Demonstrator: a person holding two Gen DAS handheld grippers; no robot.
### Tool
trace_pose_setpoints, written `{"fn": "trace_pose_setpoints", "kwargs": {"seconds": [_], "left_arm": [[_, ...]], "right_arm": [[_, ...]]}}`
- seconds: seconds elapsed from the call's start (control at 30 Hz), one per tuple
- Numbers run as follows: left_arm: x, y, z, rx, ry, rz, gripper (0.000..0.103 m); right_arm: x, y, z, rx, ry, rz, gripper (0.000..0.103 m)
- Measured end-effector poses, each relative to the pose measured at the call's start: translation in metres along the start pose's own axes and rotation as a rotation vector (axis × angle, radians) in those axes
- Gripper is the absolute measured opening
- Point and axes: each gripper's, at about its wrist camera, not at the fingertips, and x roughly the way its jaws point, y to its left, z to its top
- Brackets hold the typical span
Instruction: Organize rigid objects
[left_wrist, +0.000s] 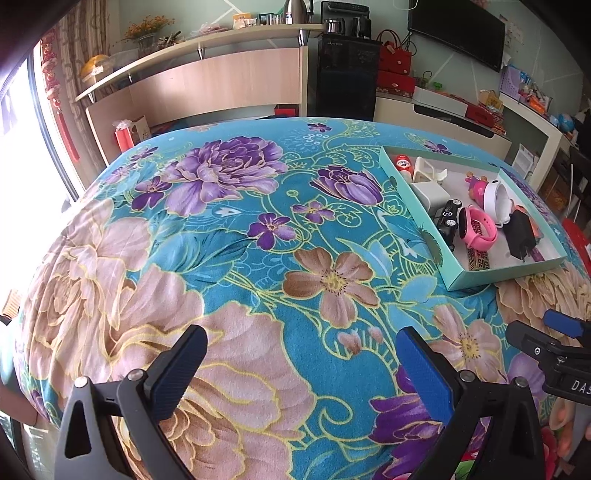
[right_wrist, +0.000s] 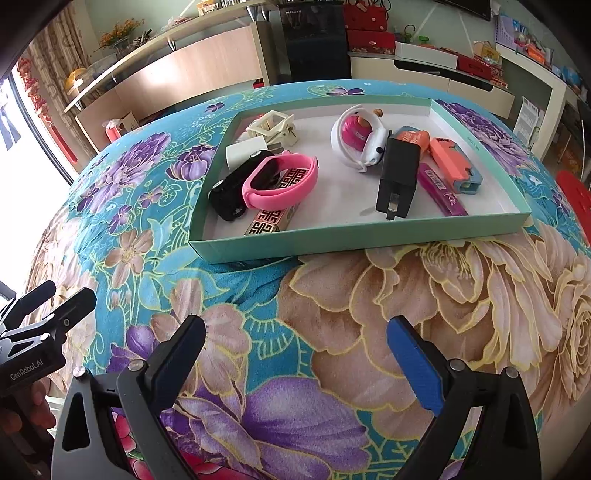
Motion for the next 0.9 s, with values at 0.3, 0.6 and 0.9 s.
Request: {"fn": "trace_pose_setpoints", "kwargs": {"seconds": [0.3, 0.6, 0.9], "left_arm": [[0.0010, -0.0024, -0.0003, 0.011, 0.006, 0.004, 0.103], [-0.0002, -0.0038, -0.0006, 0.019, 0.002, 0.000, 0.103], [-0.0011, -0.0048, -0.0009, 0.020, -0.003, 0.001, 0.103]], "right_arm": [[-0.0046, -0.0008, -0.0009, 0.007, -0.029, -0.007, 0.099], [-0.0073, -0.0022, -0.0040, 0.015, -0.040, -0.020, 0.099], [-0.0081, -0.0001, -0.0045, 0.008, -0.043, -0.036, 0.099]]}}
